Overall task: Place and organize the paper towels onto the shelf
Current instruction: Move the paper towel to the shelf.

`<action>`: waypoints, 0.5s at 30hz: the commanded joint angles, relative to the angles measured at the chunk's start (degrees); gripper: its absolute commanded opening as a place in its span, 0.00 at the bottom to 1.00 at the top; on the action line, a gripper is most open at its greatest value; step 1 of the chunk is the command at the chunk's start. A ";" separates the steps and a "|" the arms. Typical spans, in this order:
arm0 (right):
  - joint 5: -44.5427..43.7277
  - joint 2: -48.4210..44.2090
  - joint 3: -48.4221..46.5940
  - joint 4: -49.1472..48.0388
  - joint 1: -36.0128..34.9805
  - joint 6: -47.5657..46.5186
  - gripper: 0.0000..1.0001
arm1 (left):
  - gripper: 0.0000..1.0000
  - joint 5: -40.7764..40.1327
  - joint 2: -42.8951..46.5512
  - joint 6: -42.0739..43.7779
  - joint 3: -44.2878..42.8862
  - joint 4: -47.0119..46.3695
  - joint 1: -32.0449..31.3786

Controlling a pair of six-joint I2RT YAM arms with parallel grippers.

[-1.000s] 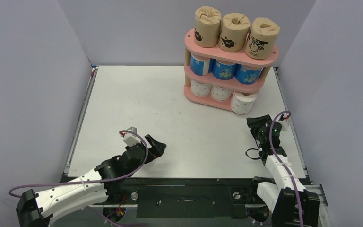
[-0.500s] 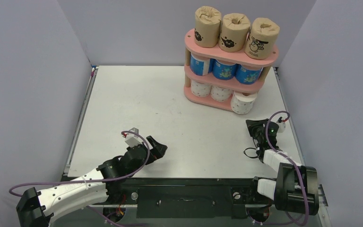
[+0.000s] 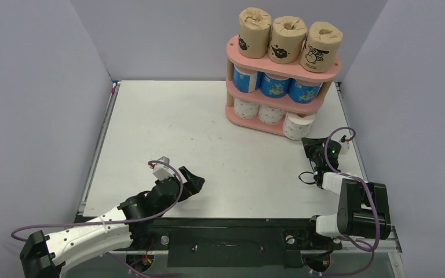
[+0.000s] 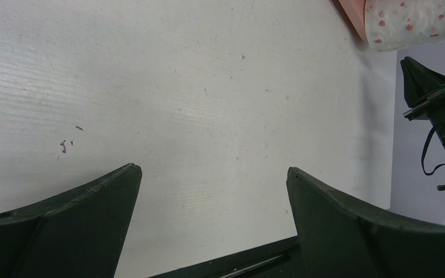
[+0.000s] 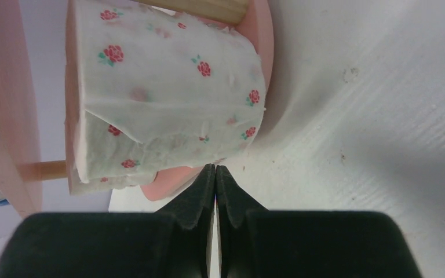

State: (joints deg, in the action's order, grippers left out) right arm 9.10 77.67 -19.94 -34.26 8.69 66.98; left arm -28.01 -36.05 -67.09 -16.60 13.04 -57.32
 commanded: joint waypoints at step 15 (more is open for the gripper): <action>-0.79 3.75 -5.69 -3.53 -1.16 0.04 0.00 | 0.97 -0.75 1.68 -0.33 0.31 -0.77 -0.07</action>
State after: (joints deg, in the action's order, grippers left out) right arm 9.08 81.34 -23.59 -35.11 8.14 66.98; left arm -28.03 -34.79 -67.09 -16.10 13.15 -57.32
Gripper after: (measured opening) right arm 0.002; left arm 0.966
